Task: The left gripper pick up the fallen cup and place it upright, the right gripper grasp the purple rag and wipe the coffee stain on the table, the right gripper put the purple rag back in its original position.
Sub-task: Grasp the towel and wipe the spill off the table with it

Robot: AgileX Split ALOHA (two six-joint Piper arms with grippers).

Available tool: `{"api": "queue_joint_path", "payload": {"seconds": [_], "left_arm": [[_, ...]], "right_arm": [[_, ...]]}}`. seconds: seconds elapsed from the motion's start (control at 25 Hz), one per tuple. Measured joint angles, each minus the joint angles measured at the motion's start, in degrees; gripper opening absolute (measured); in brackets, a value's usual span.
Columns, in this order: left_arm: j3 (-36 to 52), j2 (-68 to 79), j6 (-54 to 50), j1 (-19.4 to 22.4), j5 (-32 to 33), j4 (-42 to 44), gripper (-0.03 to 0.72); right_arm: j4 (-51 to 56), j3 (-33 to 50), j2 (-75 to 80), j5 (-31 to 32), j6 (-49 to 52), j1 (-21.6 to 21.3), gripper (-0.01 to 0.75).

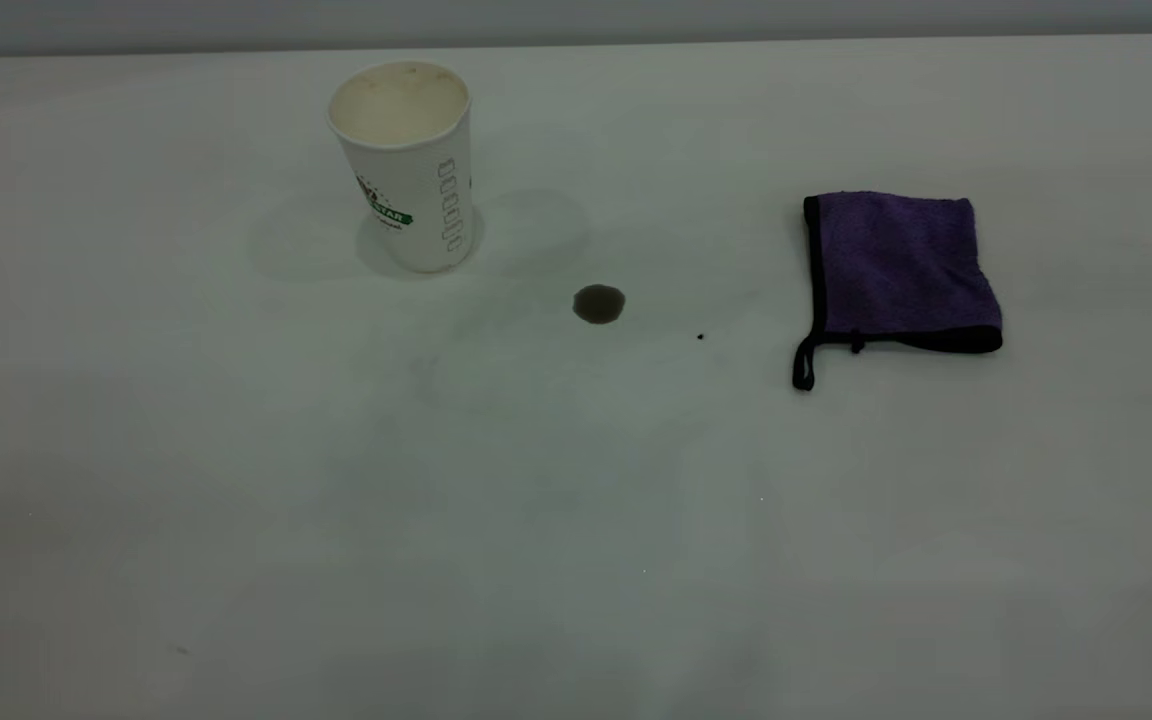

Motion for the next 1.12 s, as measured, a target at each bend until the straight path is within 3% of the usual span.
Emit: {"api": "queue_joint_path", "payload": {"seconds": [0.4,0.56,0.88,1.12], "left_arm": [[0.0,0.0,0.0,0.0,0.0,0.0,0.437],[0.0,0.0,0.0,0.0,0.0,0.0,0.437],[0.0,0.0,0.0,0.0,0.0,0.0,0.437],[0.0,0.0,0.1,0.0,0.0,0.0,0.437]], "right_arm": [[9.9,-0.1,27.6,-17.6,-9.8,0.1,0.617],[12.5,-0.9,38.9,-25.1,-13.8,2.3,0.617],[12.8,-12.7,62.2,-28.9,-14.8,7.9,0.617],[12.7,-22.4,76.7,-29.5,-15.9,9.7,0.617]]}}
